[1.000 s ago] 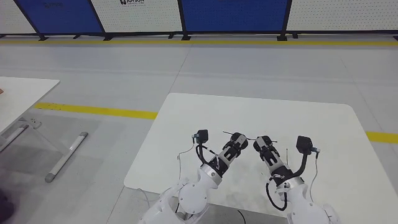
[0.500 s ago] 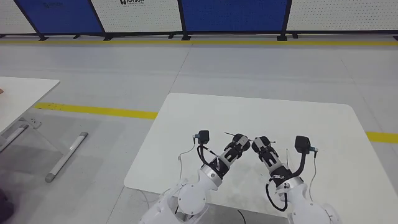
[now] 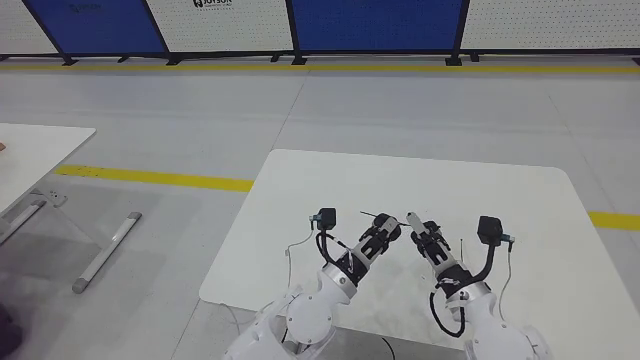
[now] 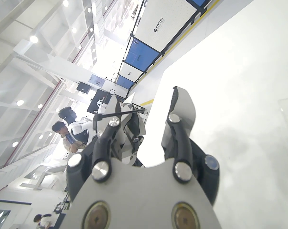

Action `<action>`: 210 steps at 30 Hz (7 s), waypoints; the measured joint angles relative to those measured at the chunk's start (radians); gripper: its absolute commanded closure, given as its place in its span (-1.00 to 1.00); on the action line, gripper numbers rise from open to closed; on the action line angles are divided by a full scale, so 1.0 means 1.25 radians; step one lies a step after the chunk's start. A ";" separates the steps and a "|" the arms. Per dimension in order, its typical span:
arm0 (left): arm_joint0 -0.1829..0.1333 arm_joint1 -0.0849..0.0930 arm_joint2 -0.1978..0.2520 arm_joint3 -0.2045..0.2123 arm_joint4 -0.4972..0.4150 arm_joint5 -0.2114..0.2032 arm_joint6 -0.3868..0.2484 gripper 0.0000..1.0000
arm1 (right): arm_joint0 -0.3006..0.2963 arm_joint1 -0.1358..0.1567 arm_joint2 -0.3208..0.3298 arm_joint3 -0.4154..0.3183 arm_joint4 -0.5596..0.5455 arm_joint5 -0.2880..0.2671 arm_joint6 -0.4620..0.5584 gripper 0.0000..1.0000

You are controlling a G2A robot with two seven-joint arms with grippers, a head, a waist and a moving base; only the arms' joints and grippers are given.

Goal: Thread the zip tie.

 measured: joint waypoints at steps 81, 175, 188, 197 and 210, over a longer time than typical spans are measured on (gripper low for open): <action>0.001 -0.009 -0.024 0.001 -0.039 0.013 0.031 1.00 | 0.014 0.004 -0.002 0.008 -0.044 0.026 0.003 -1.00; 0.006 -0.048 0.001 -0.019 -0.291 0.062 0.097 1.00 | 0.067 0.013 -0.071 0.065 -0.451 -0.028 0.030 0.20; 0.010 -0.049 -0.005 -0.019 -0.287 0.067 0.094 1.00 | 0.070 0.010 -0.079 0.068 -0.460 -0.027 0.031 0.54; 0.014 -0.050 -0.004 -0.019 -0.281 0.070 0.096 1.00 | 0.070 0.009 -0.079 0.068 -0.451 -0.036 0.039 1.00; 0.013 -0.053 -0.001 -0.025 -0.280 0.032 0.098 1.00 | 0.067 0.010 -0.078 0.068 -0.457 -0.047 0.060 1.00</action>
